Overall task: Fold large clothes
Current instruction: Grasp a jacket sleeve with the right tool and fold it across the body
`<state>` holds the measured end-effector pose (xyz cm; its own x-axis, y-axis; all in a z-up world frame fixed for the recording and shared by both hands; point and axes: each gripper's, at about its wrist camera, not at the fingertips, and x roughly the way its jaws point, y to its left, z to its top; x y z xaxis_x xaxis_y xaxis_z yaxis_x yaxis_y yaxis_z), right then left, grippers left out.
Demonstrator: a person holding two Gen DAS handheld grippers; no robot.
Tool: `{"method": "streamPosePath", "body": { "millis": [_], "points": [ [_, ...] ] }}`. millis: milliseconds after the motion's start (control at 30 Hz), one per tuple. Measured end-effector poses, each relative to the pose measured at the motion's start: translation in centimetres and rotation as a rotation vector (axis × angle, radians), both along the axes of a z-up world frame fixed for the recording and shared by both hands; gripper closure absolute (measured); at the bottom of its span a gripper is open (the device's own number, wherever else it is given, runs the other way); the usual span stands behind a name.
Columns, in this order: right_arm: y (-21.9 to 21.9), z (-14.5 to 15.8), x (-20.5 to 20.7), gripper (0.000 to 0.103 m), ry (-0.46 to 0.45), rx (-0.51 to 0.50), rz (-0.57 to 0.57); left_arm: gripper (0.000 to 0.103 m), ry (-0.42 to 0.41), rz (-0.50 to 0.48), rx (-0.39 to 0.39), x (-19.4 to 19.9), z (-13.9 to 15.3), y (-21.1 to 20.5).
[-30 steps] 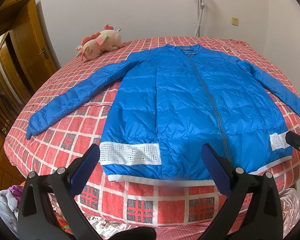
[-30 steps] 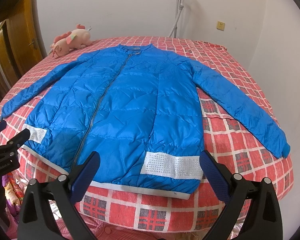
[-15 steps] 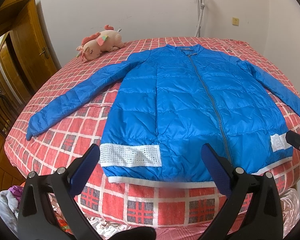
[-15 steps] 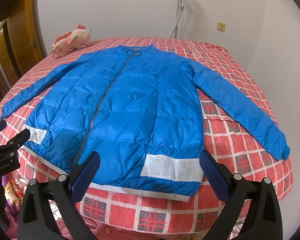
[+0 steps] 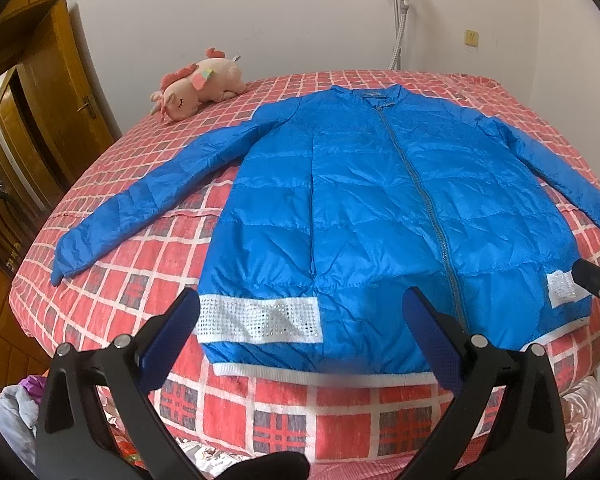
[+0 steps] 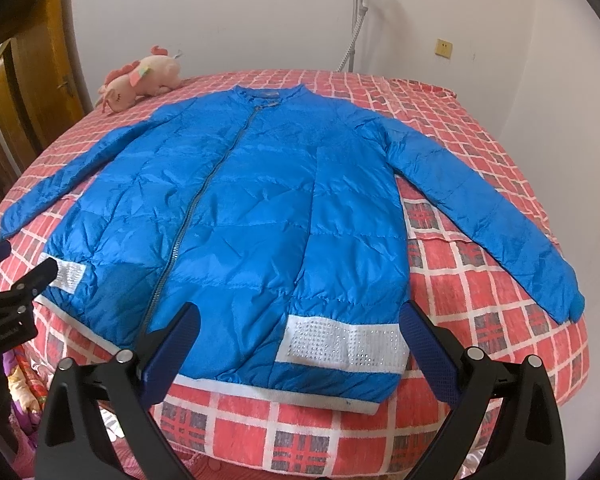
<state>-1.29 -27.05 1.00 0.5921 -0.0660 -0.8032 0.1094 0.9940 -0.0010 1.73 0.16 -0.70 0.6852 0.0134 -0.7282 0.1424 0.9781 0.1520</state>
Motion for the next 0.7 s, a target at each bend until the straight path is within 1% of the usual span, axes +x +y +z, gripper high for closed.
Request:
{"method": "streamPosePath", "body": {
  "millis": [133,200,267,300,367,433,533,567,633,700],
  "points": [
    [-0.8,0.1,0.5,0.004,-0.005,0.003,-0.007,0.003,0.001,-0.012,0.004,0.7,0.2,-0.4],
    [-2.0,0.4,0.7,0.004,-0.020,0.001,-0.026,0.003,-0.007,-0.031,-0.002,1.4,0.4,-0.9],
    [-3.8,0.7,0.9,0.004,-0.040,-0.002,-0.059,0.003,-0.012,-0.069,-0.015,2.3,0.7,-1.6],
    [-5.0,0.7,1.0,0.004,-0.042,0.003,-0.083,0.003,-0.011,-0.104,-0.021,3.0,0.8,-2.2],
    [-8.3,0.5,1.0,0.004,-0.047,0.029,-0.153,0.003,-0.008,-0.140,-0.022,4.3,0.8,-3.2],
    [-11.9,0.2,0.7,0.004,-0.035,0.063,-0.235,0.003,0.000,-0.174,-0.045,6.2,0.8,-4.4],
    [-18.7,-0.7,-0.9,0.004,-0.008,0.148,-0.395,0.003,0.025,-0.208,-0.088,9.1,0.3,-5.5],
    [-21.9,-1.1,-1.8,0.004,0.009,0.180,-0.475,0.003,0.029,-0.223,-0.103,10.1,0.1,-5.9],
    [-26.4,-1.8,-3.4,0.004,0.030,0.232,-0.580,0.003,0.065,-0.231,-0.121,12.0,-0.6,-6.5],
    [-30.3,-2.6,-4.7,0.004,0.043,0.300,-0.651,0.003,0.099,-0.229,-0.125,13.4,-1.3,-7.0]
  ]
}}
